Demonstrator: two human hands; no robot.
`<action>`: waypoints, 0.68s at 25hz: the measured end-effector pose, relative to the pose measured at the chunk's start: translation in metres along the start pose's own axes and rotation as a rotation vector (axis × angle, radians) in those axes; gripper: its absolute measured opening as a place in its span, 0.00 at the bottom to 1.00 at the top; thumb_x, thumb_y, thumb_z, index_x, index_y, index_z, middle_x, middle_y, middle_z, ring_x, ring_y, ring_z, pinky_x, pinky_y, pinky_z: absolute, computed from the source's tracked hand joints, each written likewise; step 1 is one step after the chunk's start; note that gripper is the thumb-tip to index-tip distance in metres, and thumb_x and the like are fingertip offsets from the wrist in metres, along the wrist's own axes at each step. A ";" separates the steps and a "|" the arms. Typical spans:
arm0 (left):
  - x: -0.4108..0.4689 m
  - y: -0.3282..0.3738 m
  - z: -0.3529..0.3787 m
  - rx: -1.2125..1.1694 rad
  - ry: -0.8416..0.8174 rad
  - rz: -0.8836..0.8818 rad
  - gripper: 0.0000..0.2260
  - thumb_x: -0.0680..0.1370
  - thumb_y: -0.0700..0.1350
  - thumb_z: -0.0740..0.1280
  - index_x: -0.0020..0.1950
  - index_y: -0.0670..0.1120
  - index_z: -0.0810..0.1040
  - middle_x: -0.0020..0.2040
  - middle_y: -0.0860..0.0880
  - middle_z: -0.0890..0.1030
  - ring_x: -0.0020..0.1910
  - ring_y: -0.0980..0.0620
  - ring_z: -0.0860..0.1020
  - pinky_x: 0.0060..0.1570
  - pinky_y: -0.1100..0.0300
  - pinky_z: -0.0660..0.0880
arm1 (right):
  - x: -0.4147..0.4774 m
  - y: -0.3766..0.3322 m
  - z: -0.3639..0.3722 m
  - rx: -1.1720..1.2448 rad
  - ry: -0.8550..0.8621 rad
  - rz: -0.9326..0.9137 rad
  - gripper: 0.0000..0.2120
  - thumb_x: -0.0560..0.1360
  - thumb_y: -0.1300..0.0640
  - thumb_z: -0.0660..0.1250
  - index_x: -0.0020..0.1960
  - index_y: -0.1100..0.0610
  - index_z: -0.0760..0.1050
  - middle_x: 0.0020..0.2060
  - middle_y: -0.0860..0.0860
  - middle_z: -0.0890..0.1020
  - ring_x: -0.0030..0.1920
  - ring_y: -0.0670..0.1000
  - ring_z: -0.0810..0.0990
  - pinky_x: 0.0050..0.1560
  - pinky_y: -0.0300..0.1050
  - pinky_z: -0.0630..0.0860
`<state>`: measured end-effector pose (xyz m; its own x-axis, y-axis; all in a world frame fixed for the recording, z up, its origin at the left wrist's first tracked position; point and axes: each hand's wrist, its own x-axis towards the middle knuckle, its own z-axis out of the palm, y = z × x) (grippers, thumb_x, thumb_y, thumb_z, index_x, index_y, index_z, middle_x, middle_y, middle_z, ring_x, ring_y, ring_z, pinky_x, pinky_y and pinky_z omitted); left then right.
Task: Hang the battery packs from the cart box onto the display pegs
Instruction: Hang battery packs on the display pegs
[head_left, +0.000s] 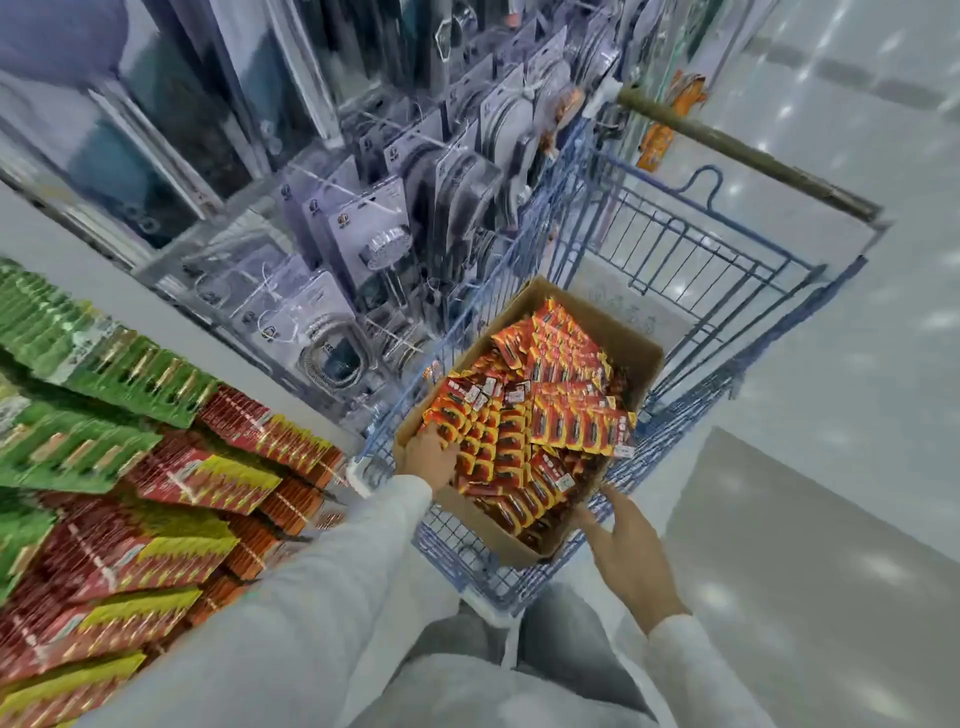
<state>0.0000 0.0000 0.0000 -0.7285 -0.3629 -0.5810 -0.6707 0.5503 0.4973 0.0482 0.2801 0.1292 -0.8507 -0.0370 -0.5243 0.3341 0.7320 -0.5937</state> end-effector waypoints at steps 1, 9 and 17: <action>0.012 0.002 -0.002 0.000 -0.016 0.013 0.17 0.82 0.50 0.67 0.69 0.49 0.75 0.66 0.44 0.82 0.64 0.40 0.80 0.67 0.43 0.76 | 0.006 -0.003 0.001 0.026 0.001 0.000 0.27 0.82 0.41 0.62 0.78 0.50 0.65 0.75 0.49 0.71 0.74 0.53 0.70 0.69 0.51 0.68; 0.066 0.008 0.015 0.102 -0.044 -0.189 0.31 0.80 0.49 0.72 0.78 0.42 0.63 0.71 0.38 0.76 0.70 0.36 0.75 0.71 0.42 0.71 | 0.056 -0.014 0.002 -0.036 -0.148 0.078 0.27 0.83 0.43 0.61 0.79 0.51 0.64 0.75 0.51 0.71 0.73 0.55 0.72 0.71 0.51 0.68; 0.064 0.010 0.011 0.100 -0.020 -0.206 0.43 0.72 0.60 0.78 0.79 0.43 0.63 0.76 0.39 0.68 0.76 0.36 0.65 0.75 0.40 0.64 | 0.087 -0.016 -0.005 -0.094 -0.194 0.095 0.29 0.82 0.38 0.60 0.79 0.51 0.63 0.76 0.50 0.71 0.73 0.55 0.71 0.71 0.53 0.69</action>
<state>-0.0514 -0.0096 -0.0394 -0.5742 -0.4611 -0.6766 -0.7870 0.5386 0.3009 -0.0334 0.2686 0.0956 -0.7203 -0.0883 -0.6881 0.3619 0.7984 -0.4813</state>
